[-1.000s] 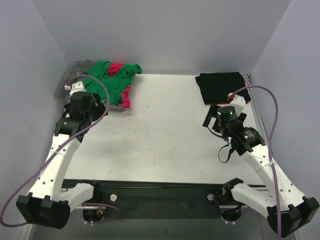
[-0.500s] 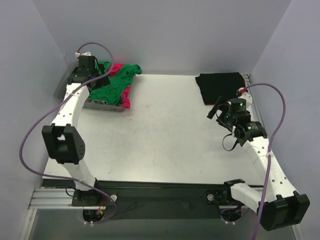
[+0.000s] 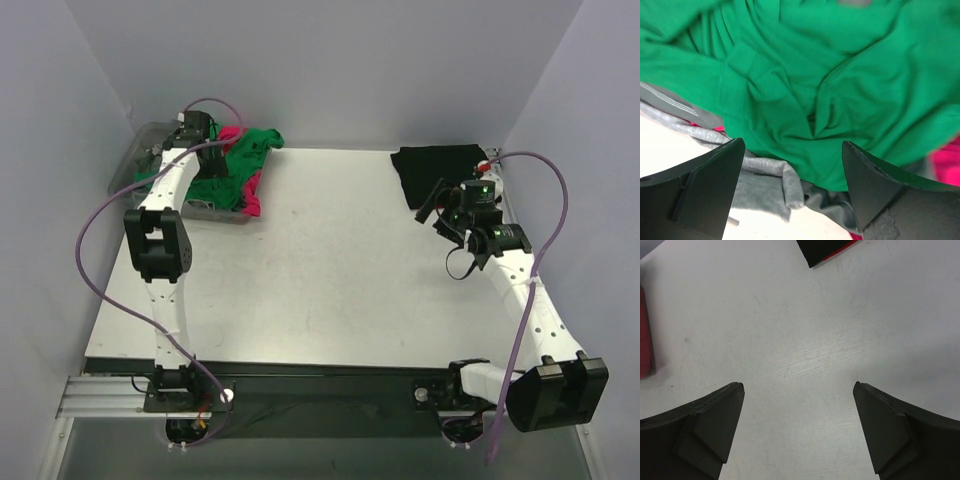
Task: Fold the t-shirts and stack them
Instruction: Grab crumpled tshirt from bin with the left arm
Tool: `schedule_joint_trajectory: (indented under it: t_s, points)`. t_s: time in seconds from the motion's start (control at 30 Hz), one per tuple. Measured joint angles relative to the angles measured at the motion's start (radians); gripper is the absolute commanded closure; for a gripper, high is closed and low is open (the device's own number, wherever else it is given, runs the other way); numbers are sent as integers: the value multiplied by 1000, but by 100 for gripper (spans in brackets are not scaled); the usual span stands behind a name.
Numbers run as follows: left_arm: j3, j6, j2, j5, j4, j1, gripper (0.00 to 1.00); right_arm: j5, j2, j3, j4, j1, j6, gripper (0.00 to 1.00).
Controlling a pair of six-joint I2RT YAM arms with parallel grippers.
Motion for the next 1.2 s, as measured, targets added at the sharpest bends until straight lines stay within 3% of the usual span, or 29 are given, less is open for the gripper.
schedule_joint_trajectory:
  t_s: [0.17,0.37,0.63,0.7,0.77,1.0,1.2]
  points:
    - [6,6,71,0,-37,8,10,-16,16,5,2,-8,0,1]
    - [13,7,117,2,-51,10,23,-24,25,6,3,-8,0,1]
    - [37,14,128,29,-52,14,64,-28,25,6,3,-13,-4,1]
    - [37,13,128,36,-50,14,88,-29,25,6,4,-13,-4,2]
    - [37,17,127,45,-47,14,100,-31,25,6,4,-13,-4,2]
    - [38,23,107,59,-47,16,100,-48,25,6,4,-13,-4,2]
    - [38,11,-26,98,-41,27,100,-49,32,39,3,-13,-10,2]
